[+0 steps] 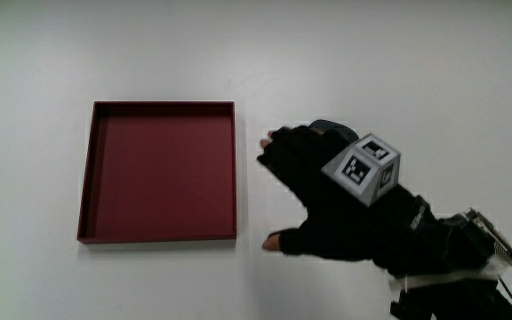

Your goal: Pick mouse from desk

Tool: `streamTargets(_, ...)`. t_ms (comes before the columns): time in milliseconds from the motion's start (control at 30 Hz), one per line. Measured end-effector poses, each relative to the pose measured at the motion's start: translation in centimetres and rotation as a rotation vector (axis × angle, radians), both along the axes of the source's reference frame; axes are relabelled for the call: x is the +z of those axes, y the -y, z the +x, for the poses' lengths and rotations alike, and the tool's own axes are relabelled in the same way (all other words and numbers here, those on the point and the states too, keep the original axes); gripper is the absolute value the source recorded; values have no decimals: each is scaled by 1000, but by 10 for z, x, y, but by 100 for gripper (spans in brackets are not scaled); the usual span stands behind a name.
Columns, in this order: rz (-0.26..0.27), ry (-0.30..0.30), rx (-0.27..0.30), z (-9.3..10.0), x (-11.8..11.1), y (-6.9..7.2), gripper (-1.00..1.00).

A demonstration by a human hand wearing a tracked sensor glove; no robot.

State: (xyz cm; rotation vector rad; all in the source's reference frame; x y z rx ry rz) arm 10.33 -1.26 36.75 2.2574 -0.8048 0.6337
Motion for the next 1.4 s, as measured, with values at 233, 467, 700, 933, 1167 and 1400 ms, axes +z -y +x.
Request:
streamTargets(233,-64,10,144,26,20,36,0)
streamTargets(467,-126,-54,251,48,54,61,0)
streamTargets(700,-183,-100,341,66,81,76,0)
streamTargets(933,-250,-171,399,82,118,83,0)
streamTargets(1167,-297,-230,448,94,146,83,0)
streamTargets(1400,-324,-287,457,98,167,82,0)
